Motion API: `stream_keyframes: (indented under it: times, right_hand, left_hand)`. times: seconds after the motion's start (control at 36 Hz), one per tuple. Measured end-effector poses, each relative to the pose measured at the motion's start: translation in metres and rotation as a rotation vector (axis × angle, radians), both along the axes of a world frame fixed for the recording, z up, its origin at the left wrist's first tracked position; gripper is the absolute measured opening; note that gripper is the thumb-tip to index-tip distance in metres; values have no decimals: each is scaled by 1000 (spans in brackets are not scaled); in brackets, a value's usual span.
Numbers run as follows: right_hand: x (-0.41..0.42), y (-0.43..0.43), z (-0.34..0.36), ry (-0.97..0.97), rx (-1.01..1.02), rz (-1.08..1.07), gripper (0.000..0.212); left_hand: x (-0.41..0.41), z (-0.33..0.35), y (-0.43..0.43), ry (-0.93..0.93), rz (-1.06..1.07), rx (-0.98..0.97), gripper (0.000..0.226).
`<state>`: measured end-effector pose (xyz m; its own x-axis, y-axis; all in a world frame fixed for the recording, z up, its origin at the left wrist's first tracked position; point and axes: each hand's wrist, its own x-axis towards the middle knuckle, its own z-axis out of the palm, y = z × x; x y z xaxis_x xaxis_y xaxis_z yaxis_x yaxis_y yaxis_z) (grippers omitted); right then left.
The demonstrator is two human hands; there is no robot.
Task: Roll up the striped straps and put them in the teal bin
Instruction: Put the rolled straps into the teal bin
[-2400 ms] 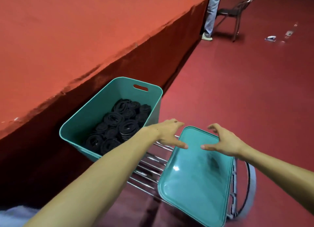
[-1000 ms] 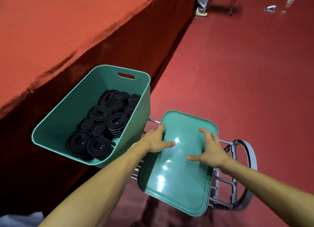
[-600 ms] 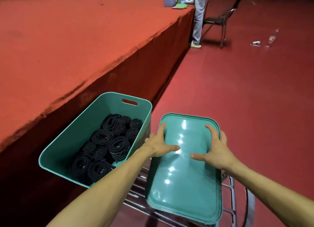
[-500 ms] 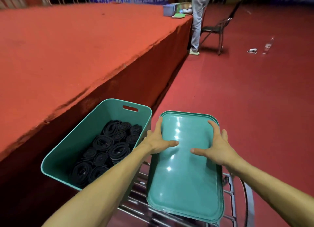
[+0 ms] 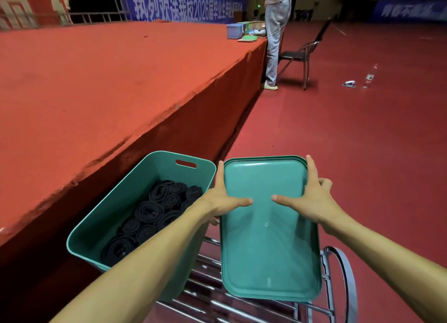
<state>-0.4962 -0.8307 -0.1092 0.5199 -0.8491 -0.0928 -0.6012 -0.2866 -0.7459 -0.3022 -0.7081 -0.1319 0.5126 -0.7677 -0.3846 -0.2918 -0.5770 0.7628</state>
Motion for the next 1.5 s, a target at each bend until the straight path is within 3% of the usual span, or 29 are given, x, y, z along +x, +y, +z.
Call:
stream_keyframes:
  times: [0.28, 0.44, 0.64, 0.75, 1.11, 1.28, 1.5]
  right_hand:
    - [4, 0, 17, 0, -30, -51, 132]
    - [2, 8, 20, -39, -78, -72, 129]
    - [-2, 21, 29, -101, -97, -92, 115]
    - [-4, 29, 38, -117, -114, -104, 105]
    - [5, 62, 64, -286, -229, -121, 71]
    - [8, 76, 64, -309, -229, -130, 62]
    - [4, 97, 65, -348, -286, -154, 58]
  left_hand:
    - [4, 8, 2, -4, 51, -93, 127]
    - [2, 10, 2, 86, 26, -196, 133]
    - [-2, 15, 3, 170, 67, -326, 104]
    - [-6, 24, 4, 196, 92, -379, 100]
    - [-5, 67, 25, -14, 240, -579, 62]
    - [2, 57, 43, 95, 272, -598, 66]
    - [11, 59, 65, 168, 277, -560, 108]
